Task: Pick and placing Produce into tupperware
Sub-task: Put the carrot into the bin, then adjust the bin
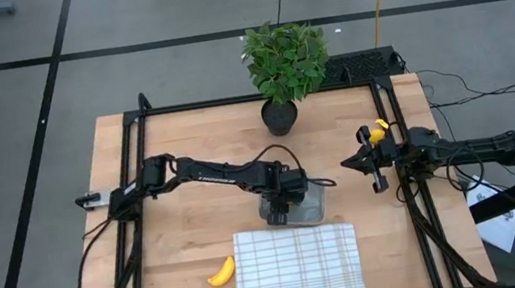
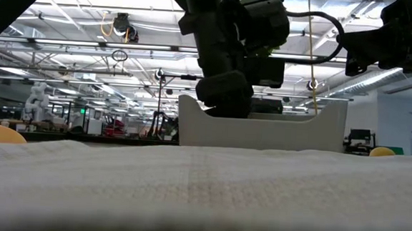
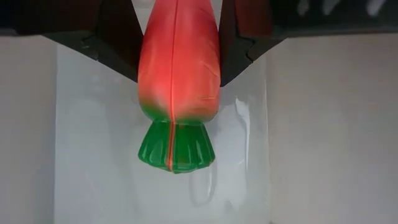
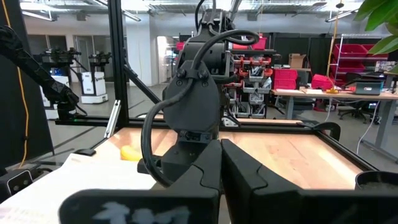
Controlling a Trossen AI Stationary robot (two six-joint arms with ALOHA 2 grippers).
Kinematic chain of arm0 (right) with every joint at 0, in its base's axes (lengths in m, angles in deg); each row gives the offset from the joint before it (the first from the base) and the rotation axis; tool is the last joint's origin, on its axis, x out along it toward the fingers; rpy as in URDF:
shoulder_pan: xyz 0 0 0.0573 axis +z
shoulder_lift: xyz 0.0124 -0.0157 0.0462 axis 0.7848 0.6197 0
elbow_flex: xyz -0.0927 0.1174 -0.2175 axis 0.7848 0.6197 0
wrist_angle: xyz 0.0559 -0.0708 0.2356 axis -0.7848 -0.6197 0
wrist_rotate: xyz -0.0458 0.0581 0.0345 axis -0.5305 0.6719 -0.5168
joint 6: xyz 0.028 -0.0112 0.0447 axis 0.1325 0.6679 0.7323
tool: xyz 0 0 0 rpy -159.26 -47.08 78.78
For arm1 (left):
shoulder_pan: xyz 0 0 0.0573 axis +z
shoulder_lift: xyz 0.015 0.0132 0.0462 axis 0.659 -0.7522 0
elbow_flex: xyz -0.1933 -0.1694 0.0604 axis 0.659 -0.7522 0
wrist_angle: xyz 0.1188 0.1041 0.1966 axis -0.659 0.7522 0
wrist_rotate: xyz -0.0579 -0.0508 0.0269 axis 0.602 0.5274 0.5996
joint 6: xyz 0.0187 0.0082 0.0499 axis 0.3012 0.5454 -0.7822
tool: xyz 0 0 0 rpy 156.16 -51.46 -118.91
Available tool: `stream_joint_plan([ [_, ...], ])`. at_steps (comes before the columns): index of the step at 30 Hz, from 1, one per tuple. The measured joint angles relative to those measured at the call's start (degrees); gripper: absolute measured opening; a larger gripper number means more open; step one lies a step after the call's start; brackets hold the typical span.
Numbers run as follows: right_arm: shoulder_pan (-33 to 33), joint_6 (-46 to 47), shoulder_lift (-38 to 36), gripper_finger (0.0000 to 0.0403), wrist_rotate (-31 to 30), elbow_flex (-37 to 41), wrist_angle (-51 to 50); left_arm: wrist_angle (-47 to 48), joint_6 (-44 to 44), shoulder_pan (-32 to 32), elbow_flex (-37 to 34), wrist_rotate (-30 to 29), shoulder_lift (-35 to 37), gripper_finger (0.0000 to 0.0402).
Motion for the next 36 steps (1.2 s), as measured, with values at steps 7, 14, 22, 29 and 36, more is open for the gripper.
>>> stream_joint_plan([
  [7, 0.0, 0.0, 0.0, 0.0, 0.0, 0.0, 0.0, -0.2, -0.2, 0.0, 0.0, 0.0, 0.0, 0.0206],
  [14, 0.0, 0.0, 0.0, 0.0, 0.0, 0.0, 0.0, -0.3, -0.1, 0.0, 0.0, 0.2, 0.0, 0.0254],
  [22, 0.0, 0.0, 0.0, 0.0, 0.0, 0.0, 0.0, 4.6, -1.3, -0.2, 4.3, -0.2, 0.5, 0.0253],
  [29, 0.0, 0.0, 0.0, 0.0, 0.0, 0.0, 0.0, 13.0, -2.0, -0.2, 11.0, -0.2, 0.6, 0.0249],
  [36, 0.0, 0.4, 0.0, 0.0, 0.0, 0.0, -0.4, 21.5, -5.7, -0.9, 18.4, -5.4, 0.6, 0.0212],
])
